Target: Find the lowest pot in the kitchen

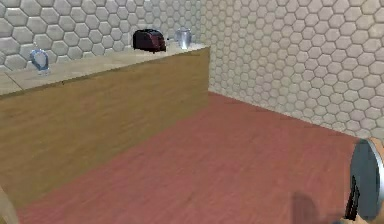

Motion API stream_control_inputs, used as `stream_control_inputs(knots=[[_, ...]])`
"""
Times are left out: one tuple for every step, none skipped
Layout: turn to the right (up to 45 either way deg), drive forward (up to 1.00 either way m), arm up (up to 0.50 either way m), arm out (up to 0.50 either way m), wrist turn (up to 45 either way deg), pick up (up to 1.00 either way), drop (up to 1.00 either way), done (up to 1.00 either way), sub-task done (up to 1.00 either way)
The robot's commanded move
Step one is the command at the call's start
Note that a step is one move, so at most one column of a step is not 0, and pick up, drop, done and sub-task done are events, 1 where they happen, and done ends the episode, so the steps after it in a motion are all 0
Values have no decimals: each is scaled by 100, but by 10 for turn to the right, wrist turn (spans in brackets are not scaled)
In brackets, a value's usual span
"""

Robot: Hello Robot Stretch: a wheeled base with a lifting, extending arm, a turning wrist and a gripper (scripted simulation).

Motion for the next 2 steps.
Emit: stream_control_inputs(knots=[[60, 0, 0, 0, 0, 0, 0, 0, 0], [0, 45, 0, 0, 0, 0, 0, 0, 0]])
